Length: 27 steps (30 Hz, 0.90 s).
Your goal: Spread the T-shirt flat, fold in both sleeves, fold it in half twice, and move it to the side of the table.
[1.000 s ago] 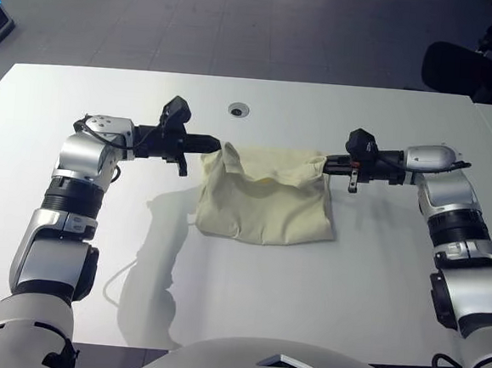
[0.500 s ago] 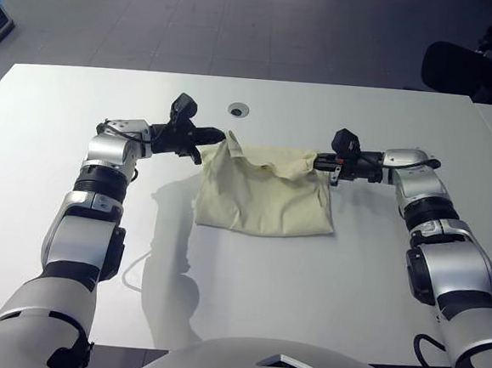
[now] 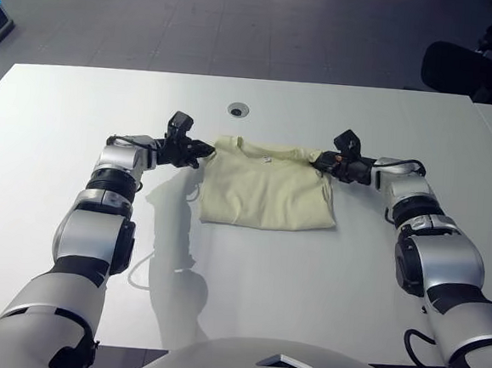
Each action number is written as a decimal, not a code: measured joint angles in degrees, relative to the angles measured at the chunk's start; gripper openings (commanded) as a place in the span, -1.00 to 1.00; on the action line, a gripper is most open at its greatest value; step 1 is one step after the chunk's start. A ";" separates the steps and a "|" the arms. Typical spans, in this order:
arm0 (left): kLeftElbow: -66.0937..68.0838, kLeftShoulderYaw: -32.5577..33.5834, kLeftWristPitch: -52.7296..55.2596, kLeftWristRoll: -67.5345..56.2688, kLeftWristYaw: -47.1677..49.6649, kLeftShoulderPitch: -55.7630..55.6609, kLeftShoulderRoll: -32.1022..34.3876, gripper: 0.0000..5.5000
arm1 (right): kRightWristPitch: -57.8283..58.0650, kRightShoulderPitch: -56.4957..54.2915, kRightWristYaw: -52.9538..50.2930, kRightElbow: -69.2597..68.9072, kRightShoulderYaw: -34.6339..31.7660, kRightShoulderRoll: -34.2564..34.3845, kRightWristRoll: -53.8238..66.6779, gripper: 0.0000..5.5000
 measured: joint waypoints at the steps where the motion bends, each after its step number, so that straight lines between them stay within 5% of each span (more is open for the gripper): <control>1: 0.00 0.76 -0.04 -0.04 0.67 -0.72 0.06 -0.30 | 0.75 -0.05 -0.85 0.00 -1.19 0.13 0.68 -0.11; 8: -2.06 4.02 -1.06 -0.41 3.96 -2.81 0.39 0.14 | 1.14 -0.47 -6.73 -1.03 -5.17 0.31 2.09 0.31; 19: -47.95 -4.33 8.17 1.88 3.38 21.12 3.01 0.76 | -18.14 -0.65 -14.64 -4.68 5.97 -0.98 -13.07 0.91; 27: -68.35 -15.18 13.52 12.85 3.99 32.33 12.94 0.96 | -26.99 -2.07 -19.30 -2.10 16.44 -2.31 -25.93 0.96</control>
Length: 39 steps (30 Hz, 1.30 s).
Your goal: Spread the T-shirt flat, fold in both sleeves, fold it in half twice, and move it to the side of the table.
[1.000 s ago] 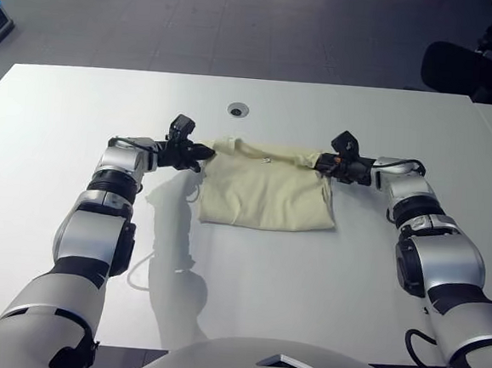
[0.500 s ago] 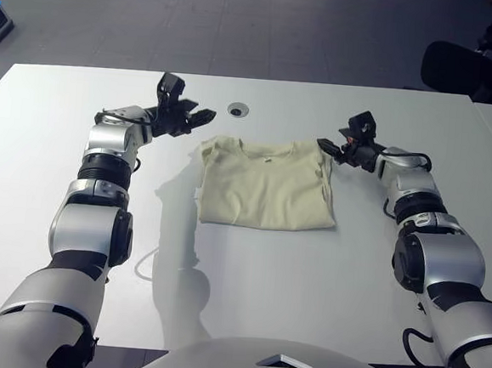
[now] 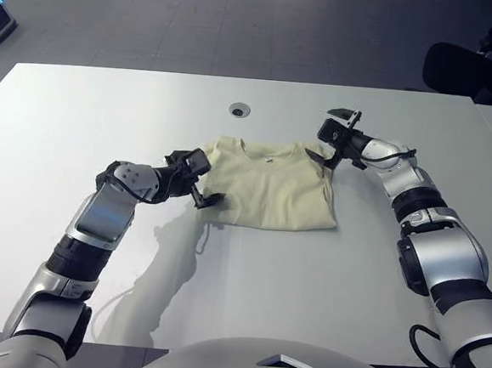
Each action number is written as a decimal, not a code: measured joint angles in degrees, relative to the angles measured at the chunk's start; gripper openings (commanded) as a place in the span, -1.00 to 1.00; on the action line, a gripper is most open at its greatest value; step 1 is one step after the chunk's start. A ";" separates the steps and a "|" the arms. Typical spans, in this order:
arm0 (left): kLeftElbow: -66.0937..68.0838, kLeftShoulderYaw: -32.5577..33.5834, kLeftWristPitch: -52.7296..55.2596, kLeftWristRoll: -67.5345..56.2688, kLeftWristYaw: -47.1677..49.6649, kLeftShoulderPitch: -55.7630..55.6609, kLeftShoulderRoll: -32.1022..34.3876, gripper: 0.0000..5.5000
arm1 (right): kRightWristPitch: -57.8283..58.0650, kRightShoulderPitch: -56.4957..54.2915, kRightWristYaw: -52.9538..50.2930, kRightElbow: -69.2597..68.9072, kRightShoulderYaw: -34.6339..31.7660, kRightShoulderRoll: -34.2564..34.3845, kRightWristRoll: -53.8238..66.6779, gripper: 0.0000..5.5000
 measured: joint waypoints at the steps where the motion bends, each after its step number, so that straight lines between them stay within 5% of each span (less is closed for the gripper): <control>1: 0.12 -1.04 -0.33 1.63 0.37 -0.06 0.73 0.96 | -0.96 0.24 -0.54 0.19 1.00 -0.31 -1.22 0.96; 7: 2.85 -3.41 -3.88 4.17 -1.30 -2.20 2.62 0.96 | -9.08 2.05 -1.14 -2.37 6.40 -4.49 -5.74 0.96; 14: 24.83 -8.72 -18.81 9.29 -5.43 -16.40 3.25 0.96 | -14.02 12.55 16.98 -26.53 7.56 -13.91 0.93 0.96; 20: 51.30 -15.82 -36.27 18.55 -1.18 -32.00 -1.70 0.96 | -0.23 24.10 33.41 -56.89 9.18 -18.03 12.53 0.96; 26: 71.20 -18.71 -53.28 25.86 12.80 -43.71 -8.78 0.96 | 22.46 27.58 35.98 -78.38 8.70 -11.52 23.40 0.96; 32: 69.02 -8.06 -58.21 17.47 11.51 -44.53 -4.02 0.96 | 28.40 21.59 25.23 -71.90 1.65 -7.52 21.70 0.96; 39: 40.89 2.74 -40.62 7.93 9.50 -19.32 1.57 0.96 | 23.77 9.01 13.33 -38.39 -1.72 2.86 20.26 0.96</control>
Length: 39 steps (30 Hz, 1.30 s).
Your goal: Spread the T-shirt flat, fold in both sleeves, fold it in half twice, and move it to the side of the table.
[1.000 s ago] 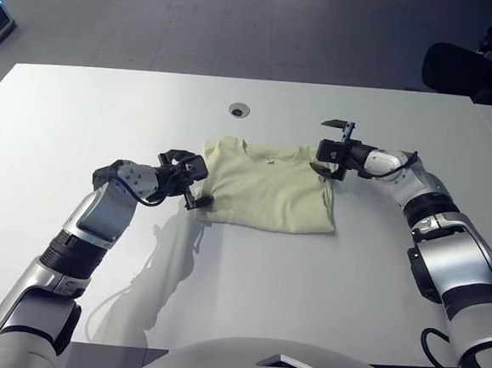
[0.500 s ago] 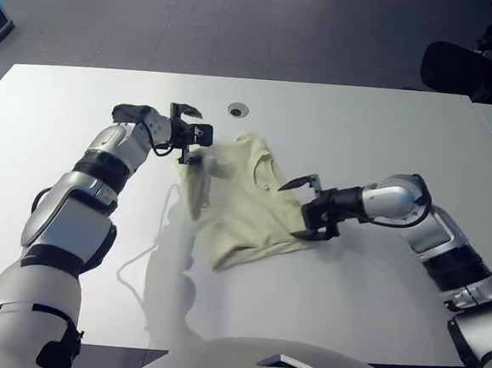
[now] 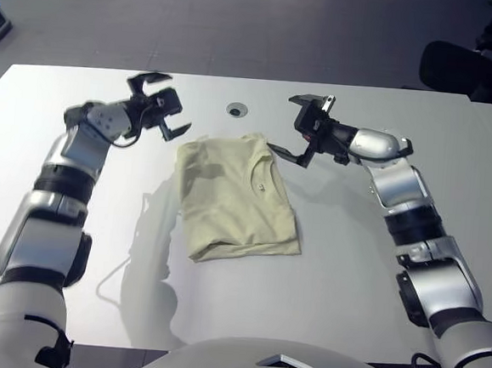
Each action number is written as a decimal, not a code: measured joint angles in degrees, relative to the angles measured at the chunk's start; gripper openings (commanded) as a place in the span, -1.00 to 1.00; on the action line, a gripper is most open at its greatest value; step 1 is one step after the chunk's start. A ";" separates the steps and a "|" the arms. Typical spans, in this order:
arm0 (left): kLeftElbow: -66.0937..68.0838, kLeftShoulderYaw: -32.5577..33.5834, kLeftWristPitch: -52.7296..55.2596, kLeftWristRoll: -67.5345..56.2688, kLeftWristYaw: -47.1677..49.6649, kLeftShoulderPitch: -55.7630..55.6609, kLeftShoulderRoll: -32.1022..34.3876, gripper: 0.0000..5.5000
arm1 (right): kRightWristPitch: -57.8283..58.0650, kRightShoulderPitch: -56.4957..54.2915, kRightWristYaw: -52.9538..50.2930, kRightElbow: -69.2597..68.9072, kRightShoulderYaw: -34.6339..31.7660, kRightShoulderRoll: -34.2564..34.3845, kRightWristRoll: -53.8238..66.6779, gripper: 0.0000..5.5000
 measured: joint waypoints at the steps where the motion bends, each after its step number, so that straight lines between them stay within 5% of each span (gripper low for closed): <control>1: -4.09 0.53 2.91 -0.54 0.01 2.57 -0.36 0.96 | -1.28 -1.69 -1.14 4.75 -0.29 1.33 -0.02 0.96; 10: -26.37 3.68 19.29 -2.46 0.07 11.31 -2.38 0.96 | -9.75 -9.92 -9.00 37.62 -0.97 7.28 -5.21 0.96; 24: -33.09 6.86 24.23 -3.29 -1.10 13.27 -1.60 0.96 | -13.74 -6.32 -10.95 40.35 -5.09 1.80 -5.74 0.96; 30: -22.97 4.25 22.24 -3.73 -0.52 13.02 -6.09 0.96 | -11.90 0.29 -9.02 21.75 -11.11 -0.14 0.44 0.96; 39: -4.64 -2.79 10.09 0.30 1.28 6.19 -11.40 0.96 | 6.91 18.65 -10.30 -21.74 -15.77 -2.19 5.19 0.96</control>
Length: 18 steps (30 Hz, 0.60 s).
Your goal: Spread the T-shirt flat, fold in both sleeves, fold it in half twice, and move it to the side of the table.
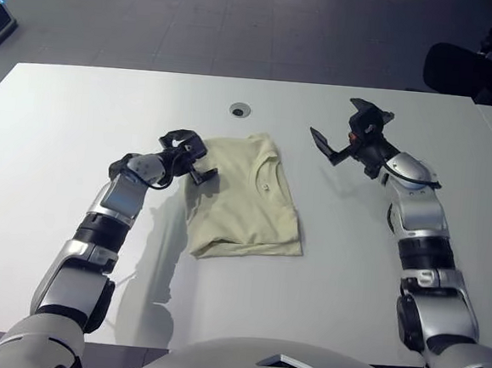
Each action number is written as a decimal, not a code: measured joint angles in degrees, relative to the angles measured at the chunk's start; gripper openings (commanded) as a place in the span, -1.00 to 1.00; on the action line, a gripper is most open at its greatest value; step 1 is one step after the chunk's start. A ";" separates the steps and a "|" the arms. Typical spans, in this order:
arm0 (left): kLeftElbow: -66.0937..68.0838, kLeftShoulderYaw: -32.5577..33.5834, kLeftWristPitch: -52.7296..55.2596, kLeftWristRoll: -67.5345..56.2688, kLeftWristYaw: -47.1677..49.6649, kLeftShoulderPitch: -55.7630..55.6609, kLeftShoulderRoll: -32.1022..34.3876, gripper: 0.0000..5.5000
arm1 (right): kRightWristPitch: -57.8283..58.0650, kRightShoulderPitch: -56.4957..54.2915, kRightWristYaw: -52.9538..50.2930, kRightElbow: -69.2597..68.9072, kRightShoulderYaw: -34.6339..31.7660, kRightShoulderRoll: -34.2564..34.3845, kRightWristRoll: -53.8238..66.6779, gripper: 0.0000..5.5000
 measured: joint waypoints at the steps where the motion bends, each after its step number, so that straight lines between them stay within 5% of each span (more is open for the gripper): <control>1: 2.46 -1.05 -1.83 0.75 0.48 -1.67 -1.05 0.96 | 2.63 1.07 -0.28 -4.20 -0.33 -0.33 0.26 0.96; 9: 8.55 -2.28 -7.06 2.52 2.25 -5.51 -3.85 0.96 | 12.44 3.36 -1.71 -17.25 -0.91 -1.29 1.22 0.96; 18: -29.37 12.42 5.41 -12.53 -8.42 10.38 8.79 0.96 | 20.09 20.99 5.02 -42.49 0.33 -9.31 2.50 0.96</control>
